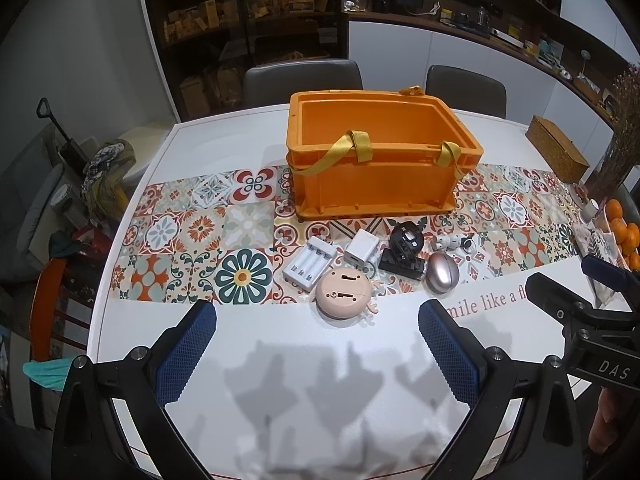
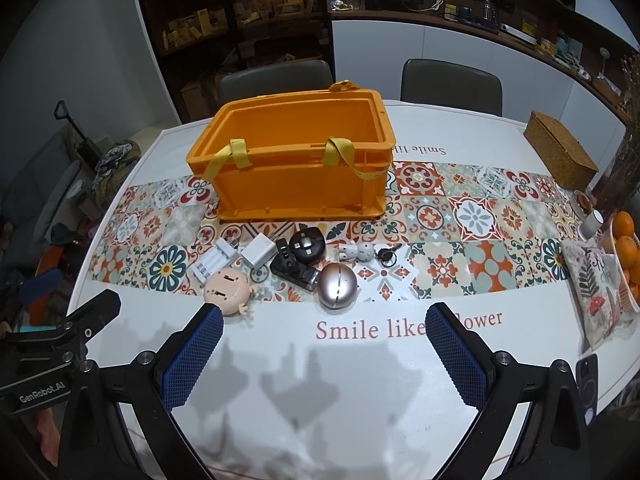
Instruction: Organize rigid objects
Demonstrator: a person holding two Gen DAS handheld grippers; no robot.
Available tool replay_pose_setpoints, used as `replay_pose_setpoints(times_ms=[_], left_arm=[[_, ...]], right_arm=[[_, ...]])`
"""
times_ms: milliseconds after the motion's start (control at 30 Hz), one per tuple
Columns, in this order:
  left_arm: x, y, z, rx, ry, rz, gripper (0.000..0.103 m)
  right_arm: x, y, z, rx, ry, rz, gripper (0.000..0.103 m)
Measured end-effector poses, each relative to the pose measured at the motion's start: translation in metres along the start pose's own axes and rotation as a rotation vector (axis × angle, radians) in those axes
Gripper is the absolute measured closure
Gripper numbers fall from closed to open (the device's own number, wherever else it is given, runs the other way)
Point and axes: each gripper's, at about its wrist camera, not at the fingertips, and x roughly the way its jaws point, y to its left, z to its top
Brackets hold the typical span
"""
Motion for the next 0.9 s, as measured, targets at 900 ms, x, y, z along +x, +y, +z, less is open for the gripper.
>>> replay_pose_setpoints(times_ms=[900], left_arm=[[0.0003, -0.0041, 0.0007, -0.007, 0.017, 0.001, 0.000]], right_arm=[[0.0017, 0.0000, 0.0000, -0.003, 0.002, 0.006, 0.001]])
